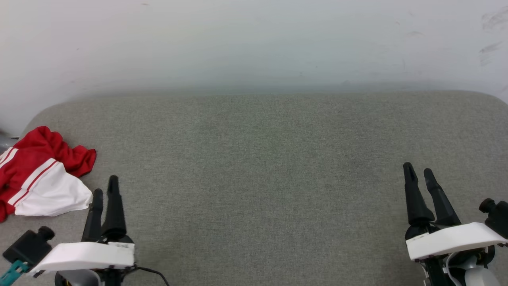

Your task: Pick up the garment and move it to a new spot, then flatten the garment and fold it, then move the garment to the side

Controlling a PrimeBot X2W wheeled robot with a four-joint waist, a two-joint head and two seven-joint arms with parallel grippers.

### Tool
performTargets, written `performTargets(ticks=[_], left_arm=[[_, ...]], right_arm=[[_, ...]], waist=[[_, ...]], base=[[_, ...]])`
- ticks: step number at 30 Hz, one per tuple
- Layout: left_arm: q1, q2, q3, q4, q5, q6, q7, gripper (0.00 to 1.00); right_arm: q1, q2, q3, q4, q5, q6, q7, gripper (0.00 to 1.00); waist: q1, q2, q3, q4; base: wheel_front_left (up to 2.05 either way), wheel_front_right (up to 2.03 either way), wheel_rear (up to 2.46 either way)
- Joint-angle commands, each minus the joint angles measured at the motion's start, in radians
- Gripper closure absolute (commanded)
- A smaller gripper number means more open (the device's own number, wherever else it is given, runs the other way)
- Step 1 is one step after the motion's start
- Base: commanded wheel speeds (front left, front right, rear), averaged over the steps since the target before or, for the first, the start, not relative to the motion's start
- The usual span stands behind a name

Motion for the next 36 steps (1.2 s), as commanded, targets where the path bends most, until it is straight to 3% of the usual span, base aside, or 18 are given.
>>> performTargets(ticks=[1,10,15,20,36], left_arm=[[0.000,0.002,-0.032,-0.038,0.078,0.027,-0.011,0.00],[0.016,0.018,-0.150,-0.095,0.292,0.111,-0.038,0.00],[0.020,0.046,-0.200,-0.114,0.348,0.142,-0.049,0.00],[0.019,0.076,-0.260,-0.128,0.410,0.211,-0.063,0.00],[0.005,0.168,-0.452,-0.106,0.583,0.375,-0.103,0.00]], right_arm=[[-0.010,0.000,0.009,-0.025,-0.062,0.000,-0.011,0.00],[-0.013,0.000,0.036,-0.057,-0.261,0.000,-0.039,0.00],[-0.009,0.000,0.034,-0.066,-0.321,0.000,-0.050,0.00],[-0.005,0.000,0.041,-0.059,-0.399,0.000,-0.064,0.00],[-0.001,0.000,0.041,-0.062,-0.611,0.000,-0.105,0.00]], waist=[[0.0000,0.0000,0.001,-0.001],[0.0000,0.0000,0.006,-0.004],[0.0000,0.0000,0.008,-0.004],[0.0000,0.0000,0.011,-0.005],[0.0000,0.0000,0.022,-0.018]], base=[[0.00,0.00,0.00],[0.00,0.00,0.00],[0.00,0.00,0.00],[0.00,0.00,0.00],[0.00,0.00,0.00]])
